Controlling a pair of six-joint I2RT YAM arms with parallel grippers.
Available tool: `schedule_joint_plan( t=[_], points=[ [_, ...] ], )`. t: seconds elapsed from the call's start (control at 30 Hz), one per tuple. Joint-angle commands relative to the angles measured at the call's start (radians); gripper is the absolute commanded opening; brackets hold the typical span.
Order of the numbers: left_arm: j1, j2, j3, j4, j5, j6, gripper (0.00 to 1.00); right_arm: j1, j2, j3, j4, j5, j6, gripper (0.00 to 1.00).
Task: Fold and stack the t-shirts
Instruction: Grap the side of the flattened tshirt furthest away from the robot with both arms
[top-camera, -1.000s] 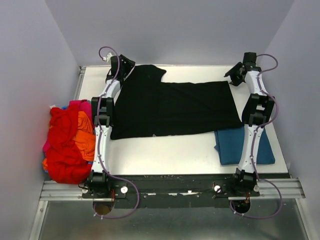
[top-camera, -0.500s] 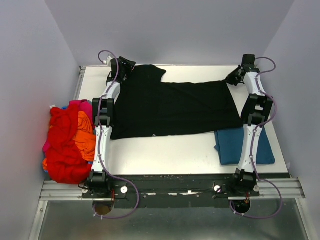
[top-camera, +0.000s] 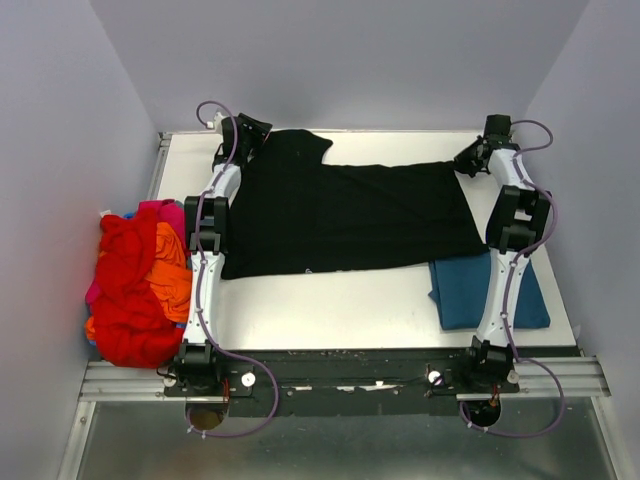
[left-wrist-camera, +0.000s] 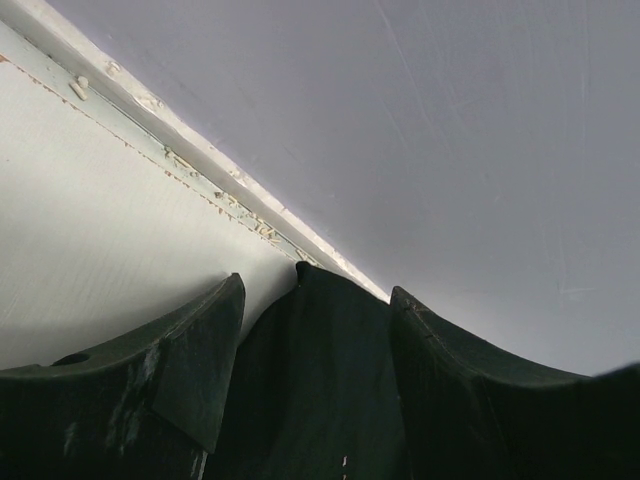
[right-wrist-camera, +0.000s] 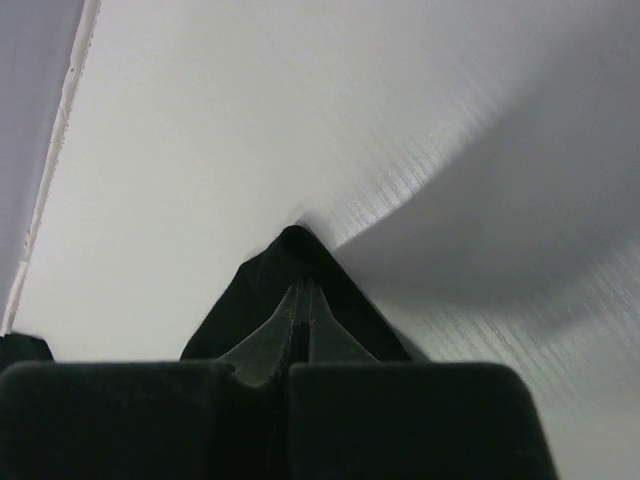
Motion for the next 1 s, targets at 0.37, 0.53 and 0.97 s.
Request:
schedule_joint_plan(
  t=[0.37,0.53,0.97],
  points=[
    [-0.003,0.041,0.036,-0.036,0.035,0.074,0.38,-0.005,-0.068,-0.069,0.079,-0.028,-0.013,0.01],
    [-0.004,0.049,0.054,-0.007,0.059,0.083,0.12,-0.011,-0.076,-0.070,0.077,-0.037,-0.013,0.01],
    [-0.001,-0.102,-0.105,0.171,0.101,0.198,0.00,-0.043,-0.145,-0.125,0.085,-0.048,-0.038,0.01]
  ],
)
